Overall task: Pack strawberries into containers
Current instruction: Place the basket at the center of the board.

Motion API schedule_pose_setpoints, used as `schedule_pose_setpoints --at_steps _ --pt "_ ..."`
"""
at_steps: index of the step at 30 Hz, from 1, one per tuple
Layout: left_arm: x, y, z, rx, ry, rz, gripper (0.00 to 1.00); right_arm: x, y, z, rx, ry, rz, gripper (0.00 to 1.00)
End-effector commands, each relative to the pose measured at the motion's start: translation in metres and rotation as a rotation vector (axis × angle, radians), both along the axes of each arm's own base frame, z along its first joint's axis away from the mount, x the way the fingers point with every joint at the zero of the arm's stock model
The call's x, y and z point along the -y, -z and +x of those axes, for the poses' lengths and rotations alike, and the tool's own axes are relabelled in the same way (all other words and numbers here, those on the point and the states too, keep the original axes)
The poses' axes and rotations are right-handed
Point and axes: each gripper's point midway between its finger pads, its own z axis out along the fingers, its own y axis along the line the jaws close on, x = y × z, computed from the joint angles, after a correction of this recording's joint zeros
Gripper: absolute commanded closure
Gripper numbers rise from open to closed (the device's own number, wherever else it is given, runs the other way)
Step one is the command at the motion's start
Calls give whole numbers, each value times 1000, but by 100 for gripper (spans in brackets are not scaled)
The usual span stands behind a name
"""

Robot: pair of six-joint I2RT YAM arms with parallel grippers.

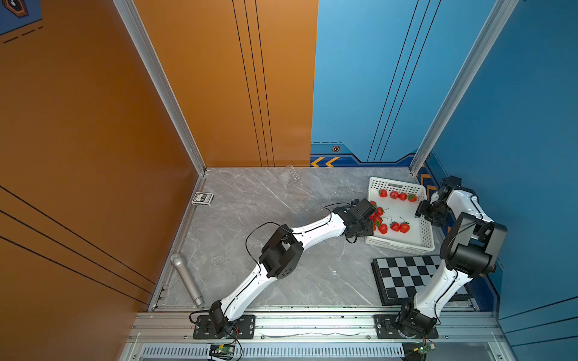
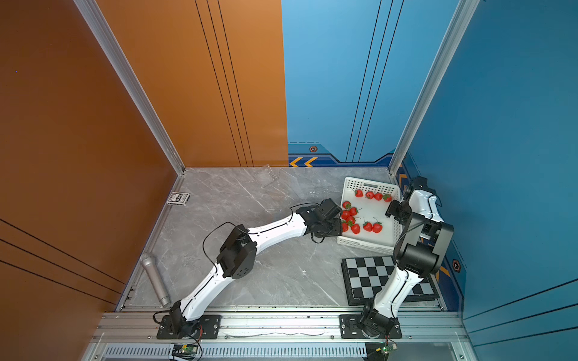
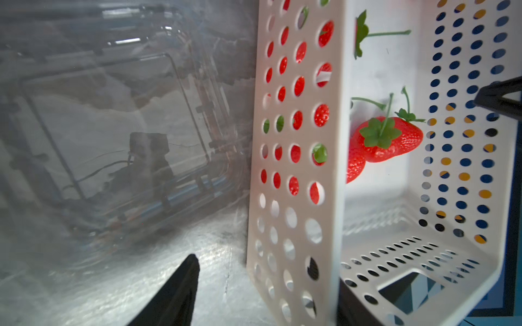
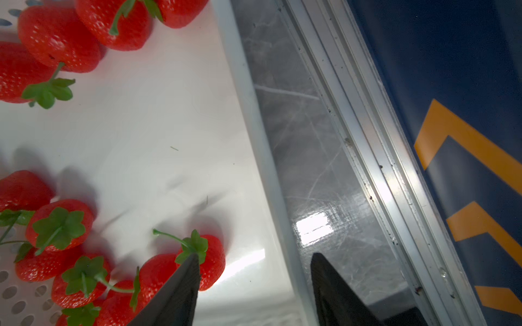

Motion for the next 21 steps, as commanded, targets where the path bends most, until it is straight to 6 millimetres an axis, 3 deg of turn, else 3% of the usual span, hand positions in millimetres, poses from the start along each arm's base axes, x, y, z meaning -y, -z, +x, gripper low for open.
schedule_pose_setpoints --at_steps 1,13,17,21 --pt "-19 -29 9 78 -21 39 34 10 -37 12 95 9 -106 34" --pt "-47 -54 20 153 -45 77 35 10 -82 24 229 19 -223 34" --pt "-68 -74 21 213 -69 111 35 -4 -105 26 281 -7 -245 34" --pt "-97 -99 18 274 -104 148 36 -44 -128 24 352 -72 -229 34"
